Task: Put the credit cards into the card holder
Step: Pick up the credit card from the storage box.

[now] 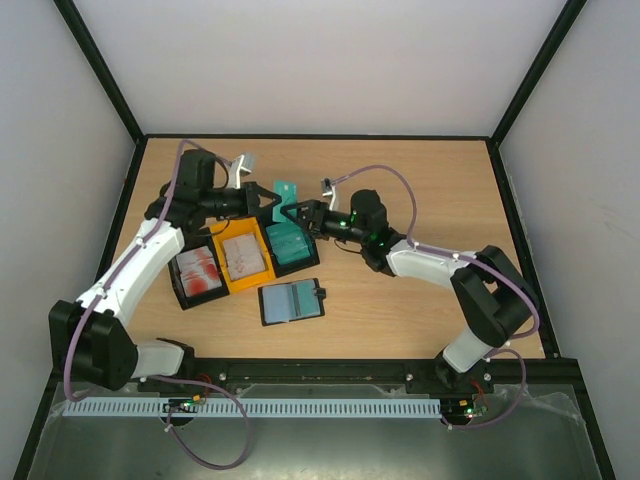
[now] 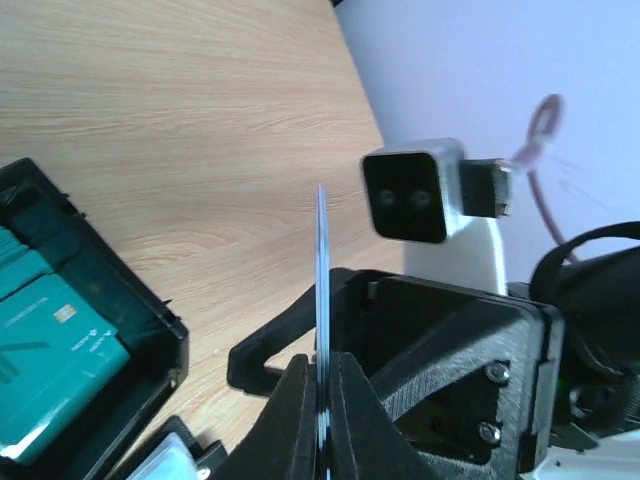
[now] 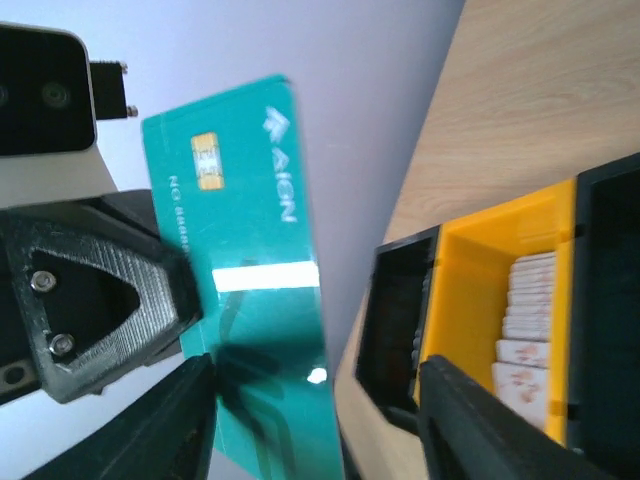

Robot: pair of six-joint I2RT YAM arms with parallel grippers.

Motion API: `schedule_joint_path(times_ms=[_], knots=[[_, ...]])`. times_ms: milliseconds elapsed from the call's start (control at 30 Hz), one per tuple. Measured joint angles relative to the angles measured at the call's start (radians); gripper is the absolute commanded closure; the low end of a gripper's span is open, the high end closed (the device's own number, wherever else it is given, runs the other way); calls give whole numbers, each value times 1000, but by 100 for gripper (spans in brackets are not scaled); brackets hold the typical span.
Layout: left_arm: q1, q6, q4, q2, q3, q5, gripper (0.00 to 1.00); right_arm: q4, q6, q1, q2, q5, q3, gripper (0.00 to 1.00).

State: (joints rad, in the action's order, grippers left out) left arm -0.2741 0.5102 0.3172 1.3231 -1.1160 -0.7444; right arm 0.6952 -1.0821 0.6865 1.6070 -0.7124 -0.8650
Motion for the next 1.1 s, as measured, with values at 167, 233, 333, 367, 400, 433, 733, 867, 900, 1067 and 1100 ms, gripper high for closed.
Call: schedule_joint_path(times_ms=[167,233,333,367,400,433,733,867,900,1067,1100], knots=[[17,68,-69,-30,30,-79,95,110,-77,-3,3,-51,3,94],[26,87,-91,-37,41,-97,81,148,-100,-6,0,-61,10,98],[36,114,-116,-40,56,-117,55,201,-140,-13,-10,-77,14,98],[37,118,-119,-45,59,-125,51,209,-151,-14,-13,-78,16,98],[39,119,-121,-50,62,-131,49,219,-166,-16,-16,-78,22,98],[42,127,-124,-61,66,-136,48,223,-170,-20,-17,-79,23,98],[63,148,-153,-123,125,-164,53,397,-338,-50,-17,-105,79,98],[63,161,-179,-123,151,-191,48,463,-386,-50,-17,-118,90,98],[63,169,-193,-125,159,-199,46,469,-394,-50,-17,-121,92,98],[56,235,-264,-133,201,-217,41,486,-413,-51,-17,-124,106,98],[51,254,-282,-135,208,-218,43,489,-415,-51,-17,-124,109,98]])
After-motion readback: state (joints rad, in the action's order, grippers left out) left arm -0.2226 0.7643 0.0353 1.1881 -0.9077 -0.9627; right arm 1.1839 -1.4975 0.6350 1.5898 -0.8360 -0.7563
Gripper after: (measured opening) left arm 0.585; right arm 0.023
